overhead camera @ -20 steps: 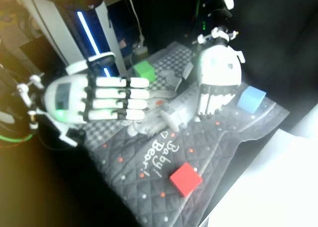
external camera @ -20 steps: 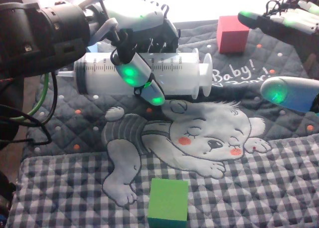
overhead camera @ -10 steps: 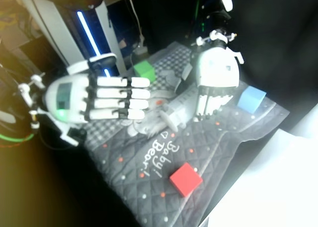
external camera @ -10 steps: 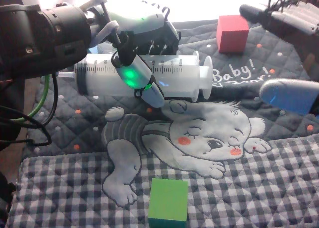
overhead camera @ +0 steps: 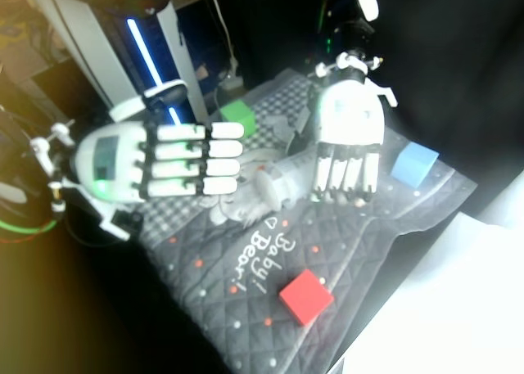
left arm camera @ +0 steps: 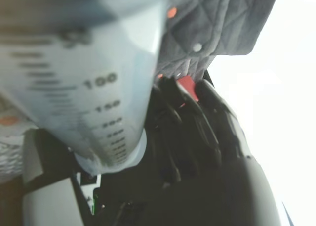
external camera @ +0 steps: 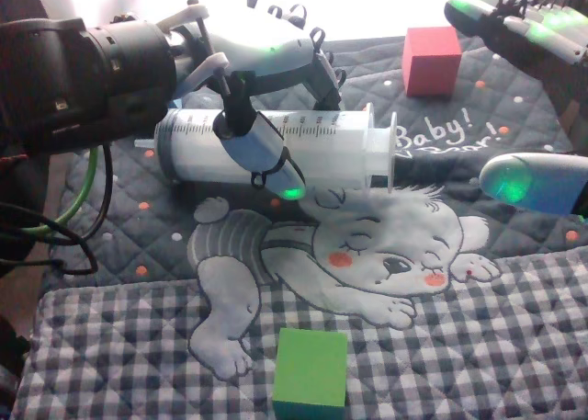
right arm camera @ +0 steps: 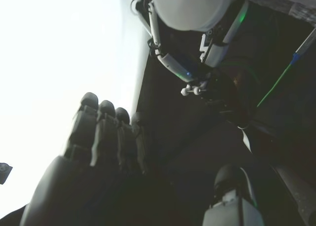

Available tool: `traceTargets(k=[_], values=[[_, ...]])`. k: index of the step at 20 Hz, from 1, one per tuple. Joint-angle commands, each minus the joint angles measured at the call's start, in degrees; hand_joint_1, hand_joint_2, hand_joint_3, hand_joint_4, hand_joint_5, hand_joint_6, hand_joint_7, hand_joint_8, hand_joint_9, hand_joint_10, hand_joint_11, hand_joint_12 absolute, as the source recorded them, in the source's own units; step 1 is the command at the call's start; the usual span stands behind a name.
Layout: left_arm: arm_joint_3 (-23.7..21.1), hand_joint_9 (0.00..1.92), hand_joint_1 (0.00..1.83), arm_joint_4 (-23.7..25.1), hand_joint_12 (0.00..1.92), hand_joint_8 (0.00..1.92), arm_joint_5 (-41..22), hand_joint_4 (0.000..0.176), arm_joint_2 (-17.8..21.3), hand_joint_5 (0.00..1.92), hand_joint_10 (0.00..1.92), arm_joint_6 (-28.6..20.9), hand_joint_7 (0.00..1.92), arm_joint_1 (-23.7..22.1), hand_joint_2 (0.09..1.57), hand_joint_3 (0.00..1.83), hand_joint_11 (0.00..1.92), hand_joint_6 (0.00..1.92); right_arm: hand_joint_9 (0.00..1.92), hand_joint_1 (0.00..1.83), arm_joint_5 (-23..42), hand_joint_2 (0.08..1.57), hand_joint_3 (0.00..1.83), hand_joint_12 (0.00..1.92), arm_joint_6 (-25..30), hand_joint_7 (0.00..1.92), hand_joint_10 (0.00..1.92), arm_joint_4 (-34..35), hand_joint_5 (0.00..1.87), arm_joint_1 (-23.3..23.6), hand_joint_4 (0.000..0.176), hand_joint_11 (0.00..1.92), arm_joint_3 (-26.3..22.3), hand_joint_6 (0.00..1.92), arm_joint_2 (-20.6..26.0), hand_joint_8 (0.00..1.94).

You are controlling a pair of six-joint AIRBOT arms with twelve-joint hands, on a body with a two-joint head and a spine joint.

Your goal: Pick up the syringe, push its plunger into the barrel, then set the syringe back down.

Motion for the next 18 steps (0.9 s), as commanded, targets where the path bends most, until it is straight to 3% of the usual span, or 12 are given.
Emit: traceTargets(k=[1, 2, 3, 4, 5, 6, 9, 13, 15, 16, 17, 18], values=[[-0.30, 0.31, 0.92, -0.50, 0.41, 0.01, -4.73, 0.076, 0.05, 0.67, 0.01, -0.15, 0.42, -0.37, 0.83, 0.00, 0.00, 0.00, 0.00, 0.01, 7.16, 0.95, 0.00, 0.00, 0.21, 0.00, 0.00, 0.86, 0.07, 0.94, 0.000, 0.00, 0.22, 0.00, 0.05, 0.00], [-0.39, 0.22, 0.90, -0.50, 0.23, 0.00, -4.85, 0.090, 0.18, 0.58, 0.00, -0.15, 0.33, -0.23, 0.79, 0.00, 0.00, 0.00, 0.00, 0.02, 7.16, 0.94, 0.00, 0.00, 0.21, 0.01, 0.00, 0.86, 0.09, 0.94, 0.000, 0.00, 0.22, 0.01, 0.05, 0.00], [-0.51, 0.10, 0.85, -0.50, 0.04, 0.00, -5.01, 0.118, 0.32, 0.42, 0.00, -0.15, 0.19, -0.08, 0.74, 0.00, 0.00, 0.00, 0.00, 0.00, 7.16, 0.93, 0.00, 0.00, 0.21, 0.00, 0.00, 0.86, 0.09, 0.94, 0.000, 0.00, 0.23, 0.01, 0.05, 0.00], [-0.73, 0.02, 0.80, -0.49, 0.01, 0.00, -5.30, 0.154, 0.55, 0.29, 0.00, -0.15, 0.10, 0.11, 0.72, 0.00, 0.00, 0.00, 0.00, 0.00, 7.16, 0.95, 0.00, 0.00, 0.21, 0.00, 0.00, 0.86, 0.07, 0.94, 0.000, 0.00, 0.26, 0.00, 0.05, 0.00], [-0.91, 0.00, 0.74, -0.48, 0.00, 0.00, -5.60, 0.172, 0.77, 0.10, 0.00, -0.15, 0.02, 0.25, 0.68, 0.00, 0.00, 0.00, 0.00, 0.00, 7.17, 0.97, 0.01, 0.00, 0.21, 0.00, 0.00, 0.86, 0.07, 0.94, 0.000, 0.00, 0.28, 0.00, 0.05, 0.00], [-1.08, 0.00, 0.70, -0.47, 0.00, 0.00, -5.82, 0.175, 0.94, 0.02, 0.00, -0.15, 0.00, 0.35, 0.64, 0.00, 0.00, 0.00, 0.00, 0.03, 7.18, 0.96, 0.00, 0.00, 0.21, 0.00, 0.00, 0.86, 0.09, 0.94, 0.000, 0.01, 0.28, 0.01, 0.05, 0.00], [-2.06, 0.00, 0.60, -1.66, 0.00, 0.00, -8.50, 0.176, 2.86, 0.00, 0.00, -0.22, 0.00, 0.78, 0.61, 0.00, 0.00, 0.00, 0.00, 0.06, 7.43, 0.93, 0.00, 0.00, 0.21, 0.00, 0.00, 0.88, 0.09, 0.94, 0.000, 0.00, 0.19, 0.01, 0.06, 0.00], [-5.83, 0.00, 0.45, -9.04, 0.00, 0.00, -16.00, 0.176, 9.34, 0.00, 0.00, 0.86, 0.00, 2.53, 0.66, 0.01, 0.00, 0.00, 0.00, 0.10, 8.21, 0.92, 0.00, 0.00, 0.21, 0.00, 0.00, 1.00, 0.07, 0.94, 0.000, 0.00, -0.09, 0.00, 0.06, 0.00], [-8.97, 0.00, 0.51, -11.39, 0.00, 0.00, -18.39, 0.176, 12.67, 0.00, 0.00, 2.81, 0.00, 3.48, 0.71, 0.02, 0.00, 0.00, 0.00, 0.14, 8.75, 0.98, 0.02, 0.00, 0.21, 0.00, 0.00, 1.20, 0.12, 0.94, 0.032, 0.00, -0.26, 0.02, 0.06, 0.00], [-10.16, 0.00, 0.51, -12.58, 0.00, 0.00, -19.97, 0.176, 13.76, 0.00, 0.00, 3.62, 0.00, 4.10, 0.73, 0.01, 0.00, 0.00, 0.00, 0.17, 9.08, 0.99, 0.02, 0.00, 0.21, 0.00, 0.00, 1.44, 0.11, 0.94, 0.034, 0.00, -0.27, 0.01, 0.06, 0.00], [-11.18, 0.00, 0.48, -14.19, 0.00, 0.00, -21.65, 0.141, 14.59, 0.00, 0.00, 4.58, 0.00, 4.88, 0.78, 0.02, 0.00, 0.00, 0.00, 0.21, 9.42, 0.99, 0.01, 0.02, 0.21, 0.03, 0.00, 1.72, 0.13, 0.94, 0.000, 0.05, -0.27, 0.02, 0.06, 0.01], [-12.58, 0.00, 0.58, -16.77, 0.00, 0.00, -23.91, 0.156, 15.70, 0.00, 0.00, 6.77, 0.00, 5.95, 0.81, 0.03, 0.00, 0.00, 0.02, 0.12, 9.70, 1.02, 0.02, 0.04, 0.21, 0.04, 0.01, 1.97, 0.10, 0.94, 0.000, 0.07, -0.30, 0.00, 0.06, 0.01]])
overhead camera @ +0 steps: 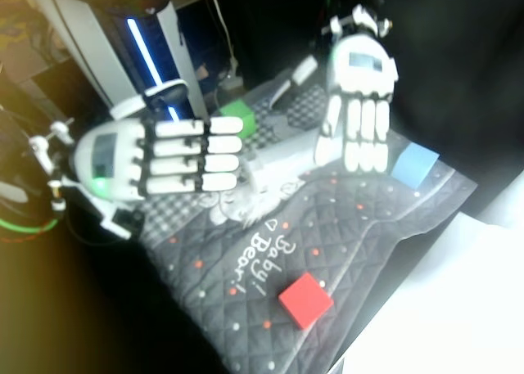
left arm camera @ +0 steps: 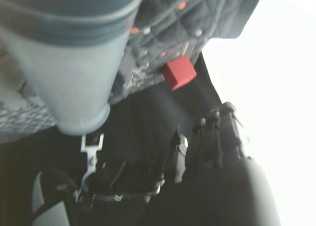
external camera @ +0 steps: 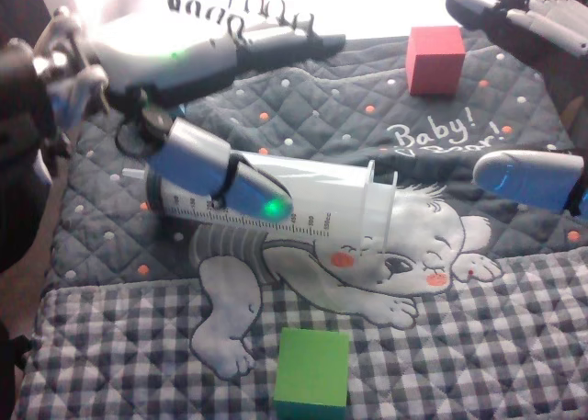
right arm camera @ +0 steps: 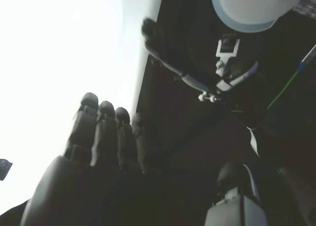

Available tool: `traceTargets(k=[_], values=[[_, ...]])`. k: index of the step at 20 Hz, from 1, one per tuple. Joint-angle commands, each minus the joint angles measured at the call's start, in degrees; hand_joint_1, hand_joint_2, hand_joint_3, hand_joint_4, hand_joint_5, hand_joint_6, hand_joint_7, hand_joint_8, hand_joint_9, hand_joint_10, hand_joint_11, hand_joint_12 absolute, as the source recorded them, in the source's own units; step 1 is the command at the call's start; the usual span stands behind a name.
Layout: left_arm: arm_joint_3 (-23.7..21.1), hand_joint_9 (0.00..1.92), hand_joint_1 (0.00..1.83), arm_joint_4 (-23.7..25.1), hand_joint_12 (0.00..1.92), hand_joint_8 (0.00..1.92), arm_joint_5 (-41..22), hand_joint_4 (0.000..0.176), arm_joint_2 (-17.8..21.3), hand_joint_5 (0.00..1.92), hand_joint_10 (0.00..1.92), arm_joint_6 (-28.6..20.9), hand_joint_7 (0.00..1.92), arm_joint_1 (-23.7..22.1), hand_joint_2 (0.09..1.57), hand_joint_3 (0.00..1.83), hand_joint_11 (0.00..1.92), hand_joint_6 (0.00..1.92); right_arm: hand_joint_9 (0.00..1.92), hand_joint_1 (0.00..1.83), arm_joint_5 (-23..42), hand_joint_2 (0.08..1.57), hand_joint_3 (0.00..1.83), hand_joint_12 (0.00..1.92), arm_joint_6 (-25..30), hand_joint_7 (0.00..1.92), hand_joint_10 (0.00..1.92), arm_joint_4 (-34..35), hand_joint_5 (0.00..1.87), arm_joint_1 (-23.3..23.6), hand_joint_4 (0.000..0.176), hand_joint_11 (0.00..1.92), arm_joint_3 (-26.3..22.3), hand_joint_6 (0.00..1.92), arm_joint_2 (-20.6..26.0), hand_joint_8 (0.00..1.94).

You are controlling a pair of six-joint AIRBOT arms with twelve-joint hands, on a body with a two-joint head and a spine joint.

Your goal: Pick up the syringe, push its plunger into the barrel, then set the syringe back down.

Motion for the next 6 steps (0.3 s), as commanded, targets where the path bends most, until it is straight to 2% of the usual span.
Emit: traceTargets(k=[1, 2, 3, 4, 5, 6], values=[[-0.79, 0.00, 0.62, -3.60, 0.00, 0.00, -9.35, 0.153, 1.17, 0.00, 0.00, 1.72, 0.00, -0.03, 0.78, 0.01, 0.00, 0.00, 0.03, 0.08, 7.93, 1.03, 0.03, 0.04, 0.23, 0.03, 0.01, 1.06, 0.10, 0.91, 0.000, 0.08, -0.21, 0.00, 0.15, 0.01], [-1.42, 0.00, 0.73, -4.87, 0.00, 0.00, -10.43, 0.171, 1.82, 0.00, 0.00, 2.65, 0.00, 0.56, 0.86, 0.04, 0.00, 0.00, 0.04, 0.07, 7.95, 1.01, 0.01, 0.05, 0.23, 0.04, 0.01, 1.08, 0.11, 0.91, 0.000, 0.08, -0.28, 0.00, 0.16, 0.01], [-3.11, 0.00, 0.36, -8.43, 0.00, 0.00, -13.50, 0.104, 3.60, 0.00, 0.00, 4.99, 0.00, 2.17, 1.13, 0.07, 0.00, 0.00, 0.06, 0.09, 8.07, 0.98, 0.00, 0.28, 0.23, 0.06, 0.01, 1.11, 0.13, 0.91, 0.000, 0.02, -0.44, 0.00, 0.27, 0.00], [-4.05, 0.00, 0.07, -11.21, 0.00, 0.00, -15.89, 0.115, 4.72, 0.00, 0.00, 6.87, 0.00, 3.45, 1.26, 0.06, 0.00, 0.00, 0.08, 0.06, 8.19, 1.00, 0.01, 0.40, 0.23, 0.06, 0.01, 1.21, 0.13, 0.91, 0.000, 0.00, -0.48, 0.00, 0.30, 0.00], [-5.25, 0.00, 0.01, -14.68, 0.00, 0.00, -19.09, 0.110, 6.07, 0.00, 0.00, 8.97, 0.00, 5.34, 1.33, 0.08, 0.00, 0.00, 0.09, 0.11, 8.34, 1.01, 0.01, 0.47, 0.23, 0.08, 0.01, 1.37, 0.16, 0.90, 0.000, 0.00, -0.53, 0.00, 0.33, 0.00], [-6.09, 0.00, 0.00, -17.20, 0.00, 0.00, -21.96, 0.095, 6.97, 0.06, 0.00, 10.11, 0.00, 6.80, 1.37, 0.10, 0.00, 0.02, 0.09, 0.10, 8.46, 1.00, 0.00, 0.48, 0.23, 0.08, 0.00, 1.46, 0.16, 0.90, 0.000, 0.00, -0.59, 0.00, 0.35, 0.00]])
